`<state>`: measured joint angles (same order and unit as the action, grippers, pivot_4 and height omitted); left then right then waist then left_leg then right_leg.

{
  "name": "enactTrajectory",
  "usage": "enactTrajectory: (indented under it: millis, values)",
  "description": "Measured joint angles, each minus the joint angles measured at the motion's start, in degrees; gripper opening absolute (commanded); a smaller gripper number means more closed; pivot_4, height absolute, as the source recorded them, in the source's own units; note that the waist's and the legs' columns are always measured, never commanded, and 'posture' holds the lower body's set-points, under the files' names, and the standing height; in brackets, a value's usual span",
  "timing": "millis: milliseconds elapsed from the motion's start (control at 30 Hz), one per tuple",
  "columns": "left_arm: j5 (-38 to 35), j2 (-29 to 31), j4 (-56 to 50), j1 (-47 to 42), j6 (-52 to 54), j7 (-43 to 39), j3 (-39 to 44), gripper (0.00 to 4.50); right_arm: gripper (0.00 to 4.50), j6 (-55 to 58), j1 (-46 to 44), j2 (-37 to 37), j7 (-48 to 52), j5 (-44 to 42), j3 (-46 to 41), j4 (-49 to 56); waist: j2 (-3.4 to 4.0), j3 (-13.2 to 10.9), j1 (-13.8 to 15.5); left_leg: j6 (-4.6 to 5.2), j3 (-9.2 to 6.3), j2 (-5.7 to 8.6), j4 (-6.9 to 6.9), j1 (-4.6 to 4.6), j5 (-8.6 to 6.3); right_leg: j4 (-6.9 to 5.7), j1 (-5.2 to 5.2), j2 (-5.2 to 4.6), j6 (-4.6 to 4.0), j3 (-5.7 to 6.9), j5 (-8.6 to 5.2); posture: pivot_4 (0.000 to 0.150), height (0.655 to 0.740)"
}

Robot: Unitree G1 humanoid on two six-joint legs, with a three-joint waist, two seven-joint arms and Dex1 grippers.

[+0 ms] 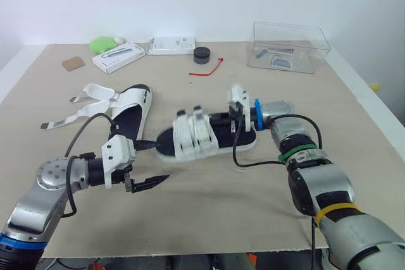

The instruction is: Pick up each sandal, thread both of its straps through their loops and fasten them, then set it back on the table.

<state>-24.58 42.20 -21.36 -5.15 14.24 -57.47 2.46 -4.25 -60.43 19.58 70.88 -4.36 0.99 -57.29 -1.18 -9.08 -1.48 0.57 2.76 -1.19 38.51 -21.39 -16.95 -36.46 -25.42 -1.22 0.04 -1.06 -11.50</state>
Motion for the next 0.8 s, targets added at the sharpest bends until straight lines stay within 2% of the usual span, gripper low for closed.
enactTrajectory:
  millis: [67,233,367,500,800]
  values:
    - [0.16,-0.56,-0.02,-0.14,0.04,0.78,-0.4,4.5,0.08,4.4,2.15,1.66,-8.86,-0.07,-2.74,5.38,-0.01,0.01,0.32,-0.01,-0.03,0.01,0.01,-0.02,0.0,0.0,0.0,0.0,0.0,0.02,0.0,0.15,0.74]
    - [0.51,-1.02,0.24,-1.14,0.09,0.74,-1.98,4.5,0.08,17.21,13.92,3.51,-36.2,0.84,-11.41,22.99,-0.03,0.02,0.42,-0.04,-0.1,0.06,0.0,-0.19,-0.01,0.1,-0.05,-0.01,0.02,0.03,0.0,0.15,0.74]
    - [1.06,-1.21,1.88,-4.07,-0.04,-0.13,-3.84,4.5,0.08,28.75,19.85,-1.01,-53.79,1.18,-16.87,34.7,-0.03,0.02,-0.35,-0.04,0.04,0.01,0.0,-0.12,-0.01,-0.02,-0.1,0.13,0.04,-0.12,0.01,0.15,0.74]
    - [1.8,-1.75,3.8,-5.76,-0.25,-1.01,-5.07,4.5,0.08,36.99,22.67,-5.08,-63.38,0.93,-18.4,44.56,-0.03,0.02,-0.67,-0.11,-0.01,-0.05,0.03,-0.03,0.04,-0.19,-0.1,0.38,0.04,-0.3,0.0,0.15,0.74]
    - [3.61,-3.07,5.36,-6.57,-1.03,-2.01,-7.19,4.5,0.08,47.42,25.18,-6.81,-70.08,0.12,-18.62,54.77,-0.03,0.02,-0.77,-0.11,0.05,-0.03,0.09,-0.01,0.06,-0.3,-0.1,0.72,0.19,-0.58,-0.08,0.15,0.74]
